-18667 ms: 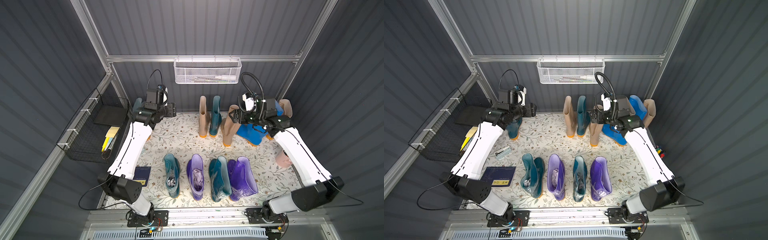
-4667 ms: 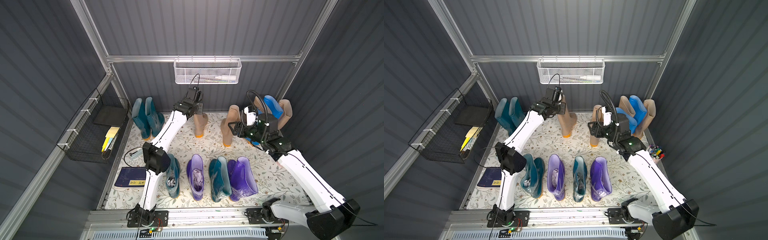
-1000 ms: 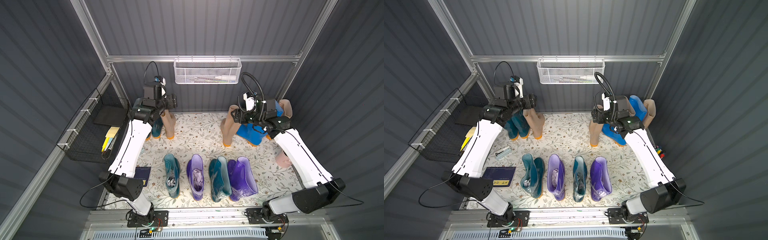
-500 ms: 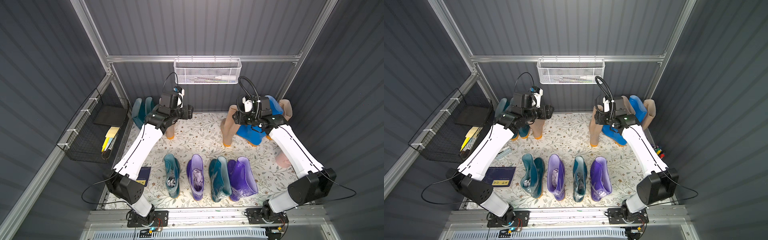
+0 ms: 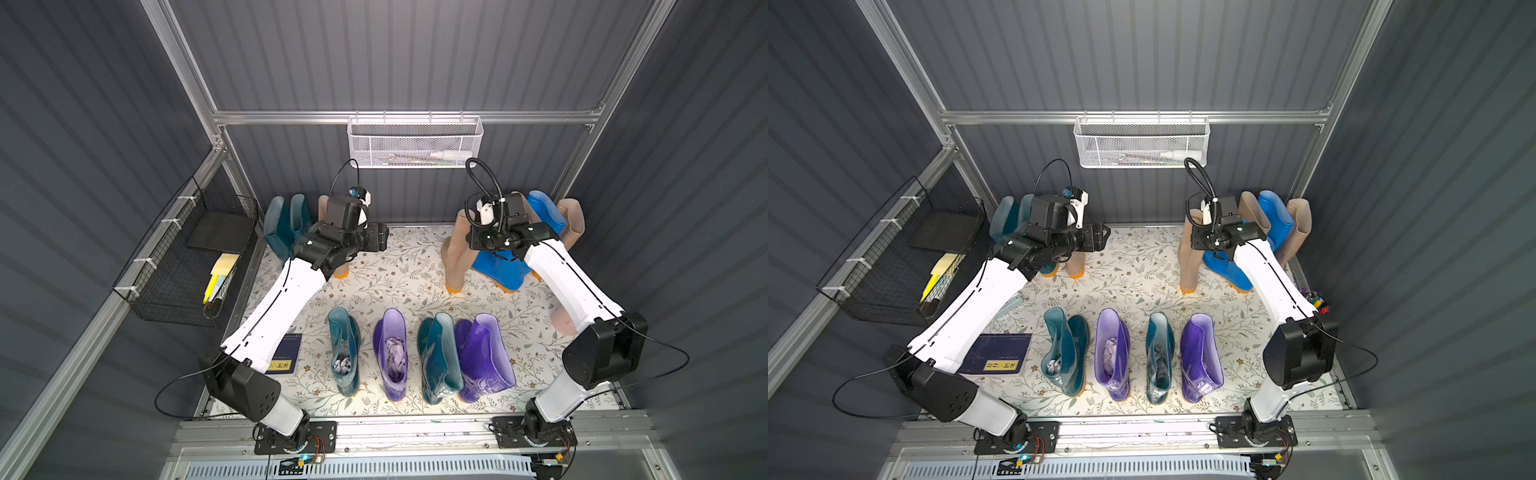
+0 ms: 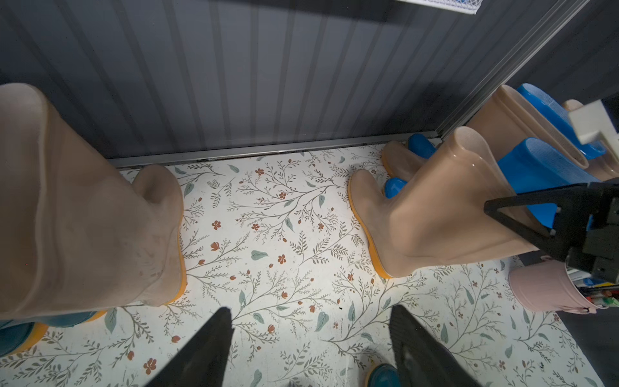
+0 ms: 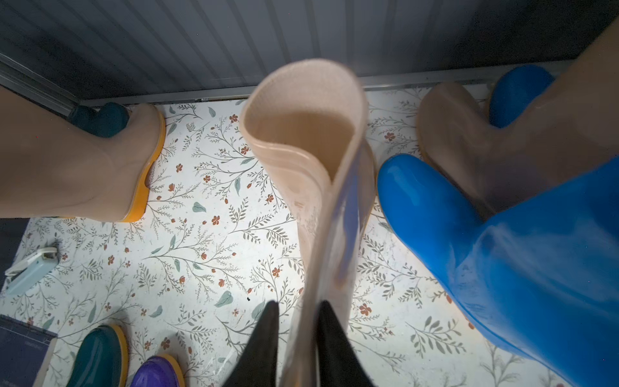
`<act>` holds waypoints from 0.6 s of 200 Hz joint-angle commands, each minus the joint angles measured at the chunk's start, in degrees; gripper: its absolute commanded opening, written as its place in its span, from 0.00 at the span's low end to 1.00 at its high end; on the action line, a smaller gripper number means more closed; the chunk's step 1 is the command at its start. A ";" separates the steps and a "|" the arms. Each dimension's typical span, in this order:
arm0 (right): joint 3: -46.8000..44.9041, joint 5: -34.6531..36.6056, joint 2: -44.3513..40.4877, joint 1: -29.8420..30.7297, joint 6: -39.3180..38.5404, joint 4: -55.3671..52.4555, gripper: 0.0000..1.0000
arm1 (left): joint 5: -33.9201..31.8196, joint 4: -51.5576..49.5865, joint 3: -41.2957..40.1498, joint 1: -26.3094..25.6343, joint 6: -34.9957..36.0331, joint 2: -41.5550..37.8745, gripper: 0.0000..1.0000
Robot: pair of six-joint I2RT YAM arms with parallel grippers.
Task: Match and arrange rain boots in pairs
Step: Pick up the rain boot at the center of the board.
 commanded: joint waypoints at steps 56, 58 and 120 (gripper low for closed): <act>9.82 -5.08 2.71 2.21 -1.07 0.93 0.00 | -3.58 -1.49 -1.52 -0.23 0.65 -2.97 0.77; 10.21 -5.04 2.81 2.46 -1.19 0.86 0.00 | -3.60 -1.57 -1.52 -0.23 0.69 -2.97 0.77; 23.88 -2.84 10.19 10.25 -1.96 -0.63 0.00 | -5.55 -2.64 -2.74 -0.23 1.10 -4.22 0.78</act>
